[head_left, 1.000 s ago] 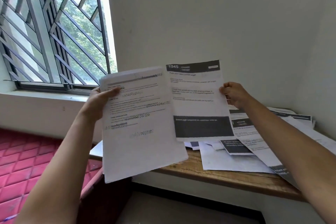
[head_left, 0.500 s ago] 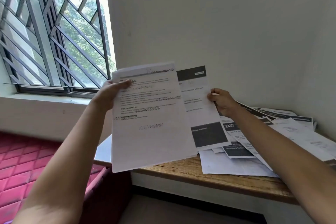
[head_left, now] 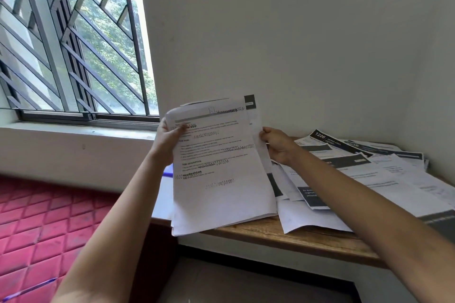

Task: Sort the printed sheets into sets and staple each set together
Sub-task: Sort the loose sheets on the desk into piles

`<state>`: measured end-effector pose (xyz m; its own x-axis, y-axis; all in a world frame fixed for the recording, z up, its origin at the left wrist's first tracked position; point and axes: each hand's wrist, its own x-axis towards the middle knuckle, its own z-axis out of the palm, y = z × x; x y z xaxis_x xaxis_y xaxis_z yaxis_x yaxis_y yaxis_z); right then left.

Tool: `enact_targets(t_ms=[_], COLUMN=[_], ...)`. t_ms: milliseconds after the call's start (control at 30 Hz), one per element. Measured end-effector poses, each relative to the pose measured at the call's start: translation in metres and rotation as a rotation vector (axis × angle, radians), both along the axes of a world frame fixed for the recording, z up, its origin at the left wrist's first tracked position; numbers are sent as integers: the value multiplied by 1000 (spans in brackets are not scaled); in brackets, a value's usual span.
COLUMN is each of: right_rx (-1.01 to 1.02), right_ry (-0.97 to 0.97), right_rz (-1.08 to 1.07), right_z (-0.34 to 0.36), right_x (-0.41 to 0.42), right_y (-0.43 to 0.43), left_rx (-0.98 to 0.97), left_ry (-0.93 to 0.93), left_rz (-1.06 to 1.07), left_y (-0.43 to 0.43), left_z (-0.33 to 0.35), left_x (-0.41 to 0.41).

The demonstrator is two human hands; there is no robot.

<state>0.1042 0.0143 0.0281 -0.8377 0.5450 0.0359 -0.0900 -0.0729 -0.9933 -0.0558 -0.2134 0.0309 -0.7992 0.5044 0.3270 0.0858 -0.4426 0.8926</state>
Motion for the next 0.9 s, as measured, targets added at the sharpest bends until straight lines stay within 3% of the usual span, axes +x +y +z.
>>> enact_targets(t_ms=[167,300,533,633,900], right_rx=[-54,95,106,112,391], right_ry=[-19,-33,-64,-103,-174], right_rz=[211,298,241,212,94], right_z=[-7,-20,-21,-25,-16], right_x=[0,-7,-16,-19,-19], right_y=[-19,-29,-36,-39,-32], left_rx=[-86,-156,-325,-334,-391], left_ry=[-71,-105,-129,-177,-150], left_rz=[130,183,-214,-286,-2], left_y=[0,-6,-37,-36,-31], left_z=[-7,-8,-21,-26,-48], left_x=[-10,-14,-14,-4,-8])
